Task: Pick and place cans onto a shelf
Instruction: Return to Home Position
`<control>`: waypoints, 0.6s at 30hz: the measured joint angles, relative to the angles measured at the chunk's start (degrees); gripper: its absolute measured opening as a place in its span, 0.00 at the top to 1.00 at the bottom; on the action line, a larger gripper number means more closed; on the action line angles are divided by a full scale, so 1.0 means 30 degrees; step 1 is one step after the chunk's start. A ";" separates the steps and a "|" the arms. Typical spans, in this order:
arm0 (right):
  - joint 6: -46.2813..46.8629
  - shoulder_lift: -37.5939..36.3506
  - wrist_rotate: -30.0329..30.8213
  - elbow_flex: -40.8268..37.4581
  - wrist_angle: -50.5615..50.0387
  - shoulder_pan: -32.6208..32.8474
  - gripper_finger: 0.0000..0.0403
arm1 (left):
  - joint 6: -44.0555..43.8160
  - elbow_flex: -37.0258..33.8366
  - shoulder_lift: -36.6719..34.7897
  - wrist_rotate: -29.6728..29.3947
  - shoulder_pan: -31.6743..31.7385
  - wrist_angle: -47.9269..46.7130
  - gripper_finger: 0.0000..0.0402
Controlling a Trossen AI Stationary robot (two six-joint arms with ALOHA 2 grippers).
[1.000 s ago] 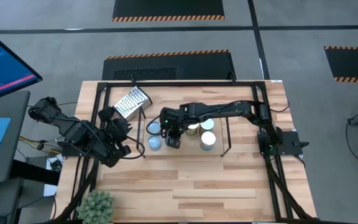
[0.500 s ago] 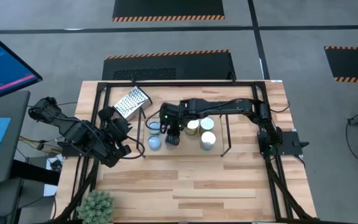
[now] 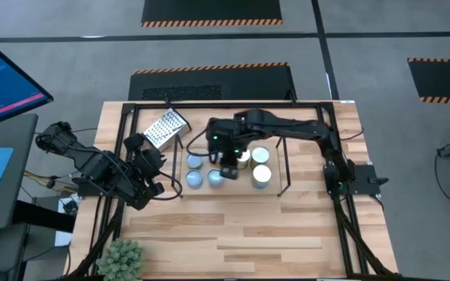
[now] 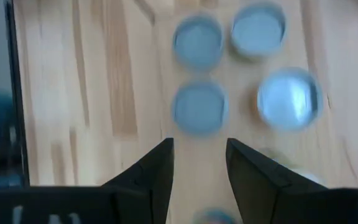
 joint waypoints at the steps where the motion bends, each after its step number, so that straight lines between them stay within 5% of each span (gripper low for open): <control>1: -0.0521 0.0006 0.0021 0.0573 -0.1207 0.0067 0.58 | 0.0015 0.0006 0.0000 0.0005 0.0000 -0.0002 0.89; 4: -0.1117 -0.0560 -0.0014 0.0621 -0.3048 0.0037 0.58 | 0.0114 0.0013 0.0000 0.0677 0.0000 -0.0091 0.89; 9: 0.0598 -0.2059 -0.0382 0.0257 -0.4740 0.0401 0.58 | 0.1907 -0.0009 0.0010 0.4553 -0.0012 -0.0303 0.89; 13: 0.1255 -0.4213 -0.0346 0.0256 -0.4772 0.1393 0.58 | 0.1826 -0.0002 -0.0039 0.4644 -0.0015 -0.0317 0.89; 18: 0.2218 -0.7390 0.4457 0.0244 -0.4471 0.3691 0.58 | 0.0122 0.0824 -0.1162 0.4200 0.0029 -0.0315 0.89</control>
